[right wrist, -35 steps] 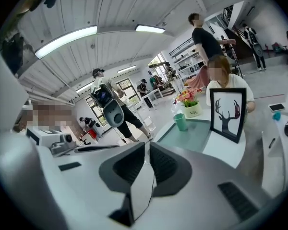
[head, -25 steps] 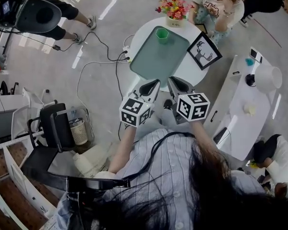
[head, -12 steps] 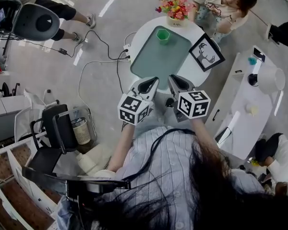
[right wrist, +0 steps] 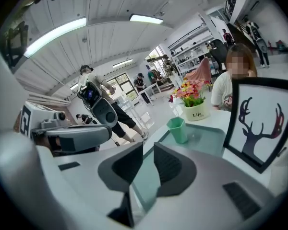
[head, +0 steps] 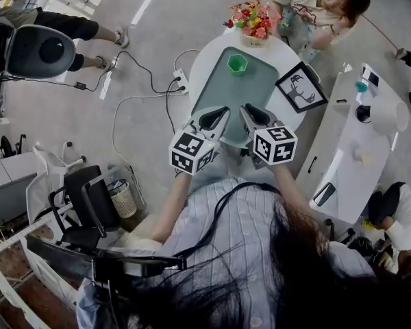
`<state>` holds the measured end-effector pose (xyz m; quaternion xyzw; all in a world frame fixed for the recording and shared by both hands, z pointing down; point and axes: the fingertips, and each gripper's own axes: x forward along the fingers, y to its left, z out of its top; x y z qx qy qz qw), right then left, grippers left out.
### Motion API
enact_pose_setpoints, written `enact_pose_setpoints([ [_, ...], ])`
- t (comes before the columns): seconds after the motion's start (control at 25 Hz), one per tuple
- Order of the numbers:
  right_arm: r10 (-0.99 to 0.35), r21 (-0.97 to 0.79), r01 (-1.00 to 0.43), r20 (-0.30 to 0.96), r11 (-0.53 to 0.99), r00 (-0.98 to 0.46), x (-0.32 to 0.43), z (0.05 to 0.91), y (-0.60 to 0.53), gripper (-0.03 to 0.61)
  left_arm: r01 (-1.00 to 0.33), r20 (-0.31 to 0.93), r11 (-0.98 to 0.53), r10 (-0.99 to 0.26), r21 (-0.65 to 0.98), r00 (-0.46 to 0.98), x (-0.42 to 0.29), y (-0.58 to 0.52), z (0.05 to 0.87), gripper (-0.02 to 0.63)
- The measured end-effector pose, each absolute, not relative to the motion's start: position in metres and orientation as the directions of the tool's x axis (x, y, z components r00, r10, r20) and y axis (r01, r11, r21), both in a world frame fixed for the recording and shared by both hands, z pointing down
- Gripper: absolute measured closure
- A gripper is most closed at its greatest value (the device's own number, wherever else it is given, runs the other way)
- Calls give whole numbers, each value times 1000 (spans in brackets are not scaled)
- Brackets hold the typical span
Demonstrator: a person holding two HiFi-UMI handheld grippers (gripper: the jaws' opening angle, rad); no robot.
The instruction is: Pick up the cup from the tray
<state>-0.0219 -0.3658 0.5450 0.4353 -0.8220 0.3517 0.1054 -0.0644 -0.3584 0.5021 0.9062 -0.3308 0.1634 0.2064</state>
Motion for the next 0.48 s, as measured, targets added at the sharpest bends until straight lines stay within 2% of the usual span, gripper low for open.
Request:
enact_pose_setpoints([
  [0.48,-633,-408,-862,590,301,-500,-29,615,-449,515,-606,462,-735,-443,304,768,-83,-411,536,597],
])
